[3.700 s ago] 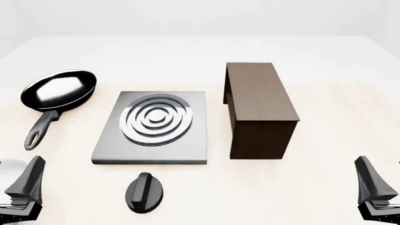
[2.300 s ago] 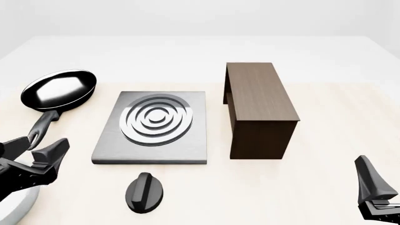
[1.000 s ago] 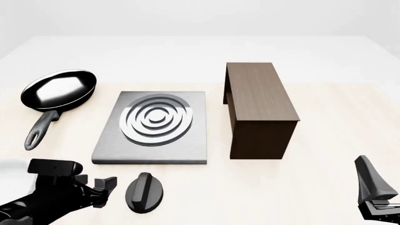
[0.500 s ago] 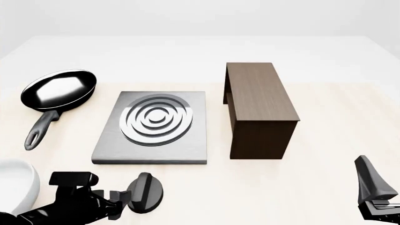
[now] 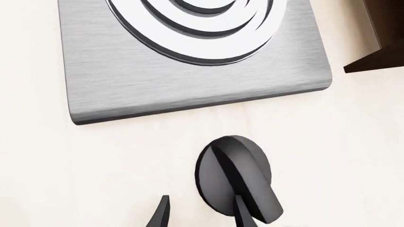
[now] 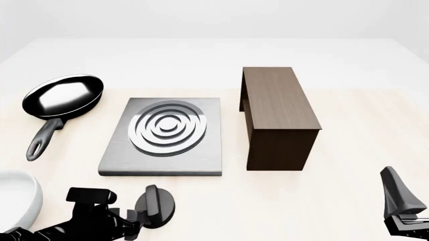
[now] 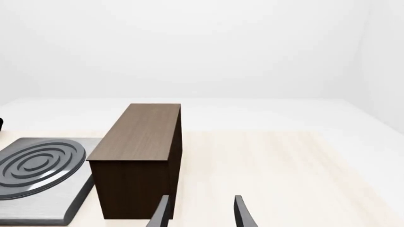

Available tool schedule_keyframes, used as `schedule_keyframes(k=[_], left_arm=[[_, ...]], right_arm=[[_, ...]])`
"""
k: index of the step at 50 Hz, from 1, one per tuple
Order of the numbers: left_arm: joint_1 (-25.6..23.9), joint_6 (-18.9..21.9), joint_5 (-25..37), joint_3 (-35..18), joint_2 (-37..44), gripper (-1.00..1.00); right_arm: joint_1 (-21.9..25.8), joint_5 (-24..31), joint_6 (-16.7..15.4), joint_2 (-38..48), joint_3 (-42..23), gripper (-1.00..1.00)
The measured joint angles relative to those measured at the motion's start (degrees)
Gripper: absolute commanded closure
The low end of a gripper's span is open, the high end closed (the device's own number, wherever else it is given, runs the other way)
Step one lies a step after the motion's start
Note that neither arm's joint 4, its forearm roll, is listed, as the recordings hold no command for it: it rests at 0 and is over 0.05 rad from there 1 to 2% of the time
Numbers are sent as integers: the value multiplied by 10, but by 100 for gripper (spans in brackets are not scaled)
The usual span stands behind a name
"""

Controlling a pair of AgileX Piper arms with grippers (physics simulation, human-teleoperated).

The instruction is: Turn on the stove.

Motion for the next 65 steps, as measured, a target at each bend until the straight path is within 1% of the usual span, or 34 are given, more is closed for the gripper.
schedule_keyframes(k=[6, 16, 23, 29, 49, 58, 65], left_arm=[[-20, 5, -6, -3, 6, -100], [-31, 16, -2, -9, 9, -100], [-49, -31, 7, -30, 14, -100], [-56, -51, 14, -37, 16, -100], [-56, -72, 26, -37, 5, -100], [-51, -75, 40, -36, -23, -100], [-38, -68, 57, -34, -48, -100]], right_arm=[[0, 0, 0, 0, 0, -100], [0, 0, 0, 0, 0, -100], [0, 0, 0, 0, 0, -100], [0, 0, 0, 0, 0, -100], [0, 0, 0, 0, 0, -100], [0, 0, 0, 0, 0, -100], [0, 0, 0, 0, 0, -100]])
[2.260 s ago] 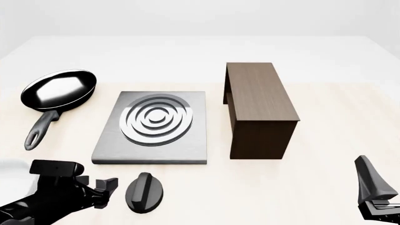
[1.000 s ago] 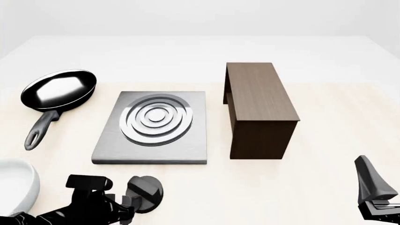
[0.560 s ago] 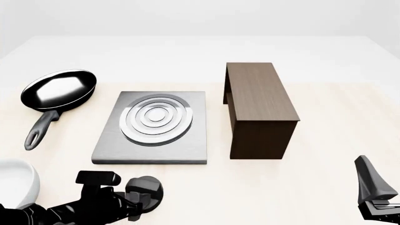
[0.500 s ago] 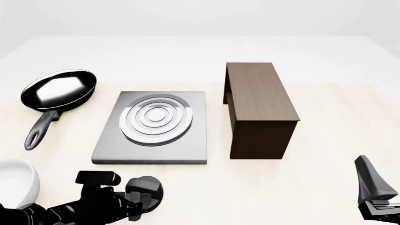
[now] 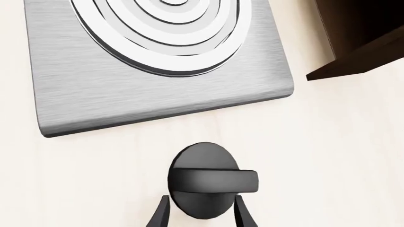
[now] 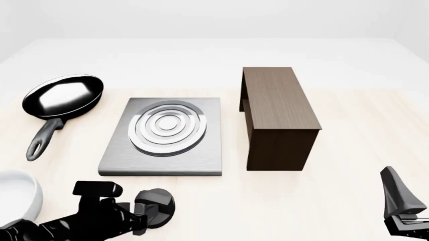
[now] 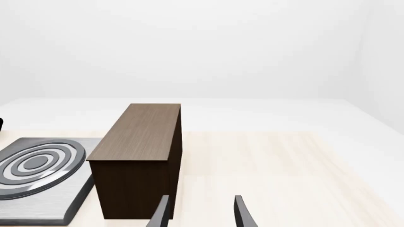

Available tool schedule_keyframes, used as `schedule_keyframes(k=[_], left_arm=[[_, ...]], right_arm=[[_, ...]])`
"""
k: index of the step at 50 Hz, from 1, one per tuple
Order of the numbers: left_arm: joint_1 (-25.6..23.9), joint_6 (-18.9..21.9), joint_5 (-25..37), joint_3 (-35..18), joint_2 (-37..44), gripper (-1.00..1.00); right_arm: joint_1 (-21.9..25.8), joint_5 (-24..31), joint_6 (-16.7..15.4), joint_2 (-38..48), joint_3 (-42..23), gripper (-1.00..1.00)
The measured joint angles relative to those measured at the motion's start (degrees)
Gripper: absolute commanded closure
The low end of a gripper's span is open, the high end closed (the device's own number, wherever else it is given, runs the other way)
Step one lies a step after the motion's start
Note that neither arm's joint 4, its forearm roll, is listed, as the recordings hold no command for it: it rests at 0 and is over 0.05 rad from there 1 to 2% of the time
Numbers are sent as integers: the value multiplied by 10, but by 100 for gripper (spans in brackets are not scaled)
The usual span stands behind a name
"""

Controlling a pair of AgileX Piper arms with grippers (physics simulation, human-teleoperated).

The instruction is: Turn on the stove.

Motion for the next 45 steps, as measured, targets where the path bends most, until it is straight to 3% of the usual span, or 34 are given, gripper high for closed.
schedule_keyframes(k=[10, 22, 45], left_arm=[[38, 28, 53, -3, -59, -100], [129, 106, 166, -28, -174, -100], [286, 242, 314, -91, -337, -100]], right_arm=[[0, 0, 0, 0, 0, -100], [0, 0, 0, 0, 0, -100], [0, 0, 0, 0, 0, -100]])
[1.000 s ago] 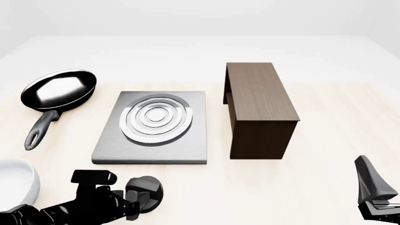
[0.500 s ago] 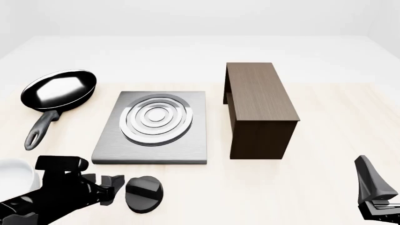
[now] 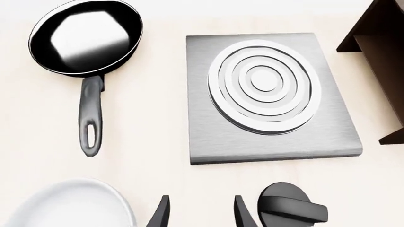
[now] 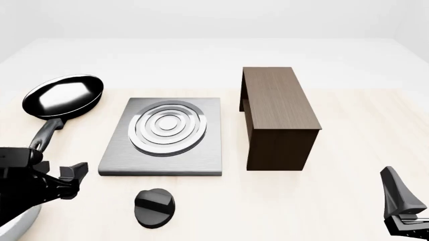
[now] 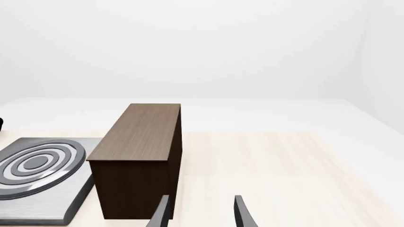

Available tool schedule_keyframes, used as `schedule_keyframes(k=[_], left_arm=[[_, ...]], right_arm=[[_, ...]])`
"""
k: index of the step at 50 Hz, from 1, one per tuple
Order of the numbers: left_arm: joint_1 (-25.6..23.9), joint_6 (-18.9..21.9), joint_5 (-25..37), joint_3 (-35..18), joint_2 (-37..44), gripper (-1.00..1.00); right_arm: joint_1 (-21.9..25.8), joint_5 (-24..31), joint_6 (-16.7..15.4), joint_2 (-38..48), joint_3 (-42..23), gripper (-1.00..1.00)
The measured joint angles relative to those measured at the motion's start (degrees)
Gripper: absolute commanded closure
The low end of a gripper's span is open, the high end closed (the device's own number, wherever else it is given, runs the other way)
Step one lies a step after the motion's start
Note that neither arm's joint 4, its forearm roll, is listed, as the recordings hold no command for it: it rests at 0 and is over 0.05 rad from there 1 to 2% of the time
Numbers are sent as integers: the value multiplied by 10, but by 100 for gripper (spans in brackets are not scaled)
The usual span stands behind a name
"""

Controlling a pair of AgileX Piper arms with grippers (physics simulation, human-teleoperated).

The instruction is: Turn on the stove.

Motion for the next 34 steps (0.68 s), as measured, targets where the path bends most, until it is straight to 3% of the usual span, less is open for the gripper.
schedule_keyframes(k=[19, 34], left_arm=[[120, 76, 82, -104, -125, -100], [165, 113, 127, -199, -221, -100]], right_arm=[[0, 0, 0, 0, 0, -100], [0, 0, 0, 0, 0, -100]])
